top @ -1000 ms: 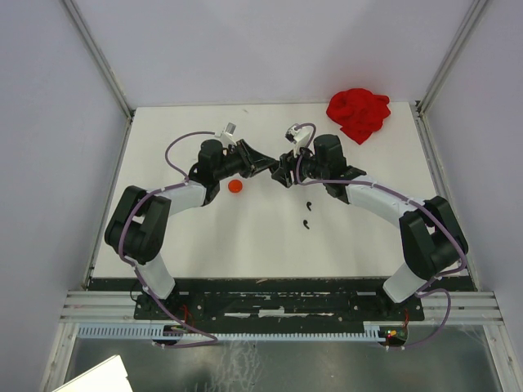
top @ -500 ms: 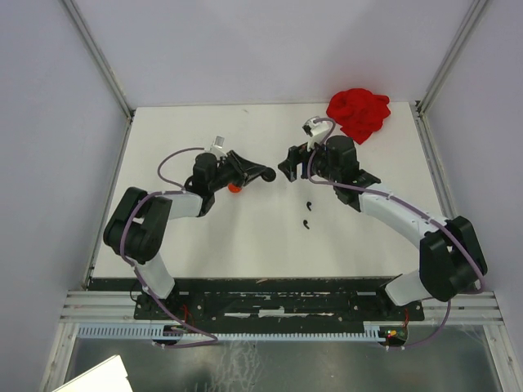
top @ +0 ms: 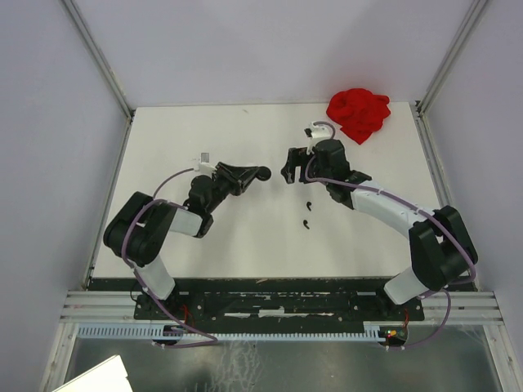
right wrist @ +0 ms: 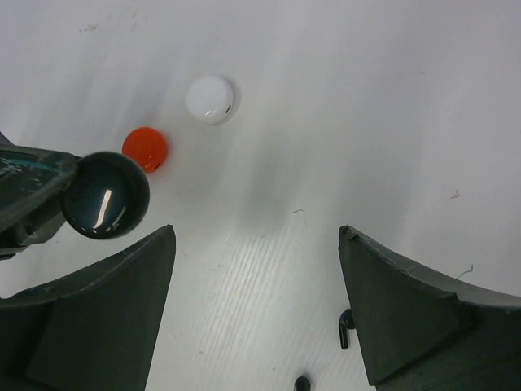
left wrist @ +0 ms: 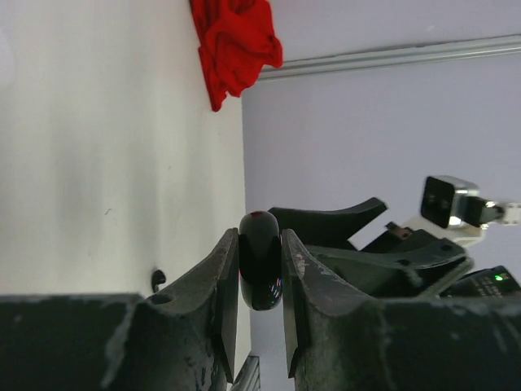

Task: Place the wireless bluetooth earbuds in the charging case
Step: Pick up the charging case at the center of the board, then open the charging case.

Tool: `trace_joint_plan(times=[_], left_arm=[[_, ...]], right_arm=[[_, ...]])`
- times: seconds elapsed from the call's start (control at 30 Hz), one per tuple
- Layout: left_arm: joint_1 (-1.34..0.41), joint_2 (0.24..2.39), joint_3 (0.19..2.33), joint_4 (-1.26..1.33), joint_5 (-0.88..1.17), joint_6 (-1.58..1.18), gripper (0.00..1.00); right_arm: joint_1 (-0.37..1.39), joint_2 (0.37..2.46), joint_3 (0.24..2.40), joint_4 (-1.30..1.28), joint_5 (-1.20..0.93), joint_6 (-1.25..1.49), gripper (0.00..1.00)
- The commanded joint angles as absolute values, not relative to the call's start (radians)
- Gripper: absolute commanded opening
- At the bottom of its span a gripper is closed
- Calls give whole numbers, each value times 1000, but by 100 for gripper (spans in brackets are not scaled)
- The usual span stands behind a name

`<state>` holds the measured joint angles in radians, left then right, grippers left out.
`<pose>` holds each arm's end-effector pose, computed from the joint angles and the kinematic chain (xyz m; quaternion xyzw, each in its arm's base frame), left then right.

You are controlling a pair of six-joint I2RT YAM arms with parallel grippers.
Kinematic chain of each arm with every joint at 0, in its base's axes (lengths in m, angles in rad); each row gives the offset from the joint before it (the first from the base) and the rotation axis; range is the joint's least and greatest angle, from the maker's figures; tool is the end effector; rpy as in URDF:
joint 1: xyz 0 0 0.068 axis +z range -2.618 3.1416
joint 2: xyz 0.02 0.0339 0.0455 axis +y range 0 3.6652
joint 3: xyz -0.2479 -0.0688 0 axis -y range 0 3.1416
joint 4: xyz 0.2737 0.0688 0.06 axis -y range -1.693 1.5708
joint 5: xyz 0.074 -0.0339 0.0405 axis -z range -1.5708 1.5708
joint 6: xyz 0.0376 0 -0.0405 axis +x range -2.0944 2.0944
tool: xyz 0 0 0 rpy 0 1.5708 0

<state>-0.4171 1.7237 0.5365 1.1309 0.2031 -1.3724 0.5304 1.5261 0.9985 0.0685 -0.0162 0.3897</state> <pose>0.2954 -0.1392 0.1209 -0.2705 0.6741 -0.5792 0.3701 0.3237 0.1906 0.2257 -0.0640 0.8470 0.2404 0.4697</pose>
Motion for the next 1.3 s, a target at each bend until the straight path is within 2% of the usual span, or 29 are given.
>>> trace_joint_plan(times=[0.0,0.73,1.27], left_arm=[[-433,1721,548,1308,153,-1426,3],[-458,1756,583,1298,157,-1416,3],[-458,1722,573,1308,155,-1423,3]], right_arm=[[553,1536,1057,65,7,414,89],[595,1530,1119,34,-2,401,90],[596,1647,1153,23,8,395,91]])
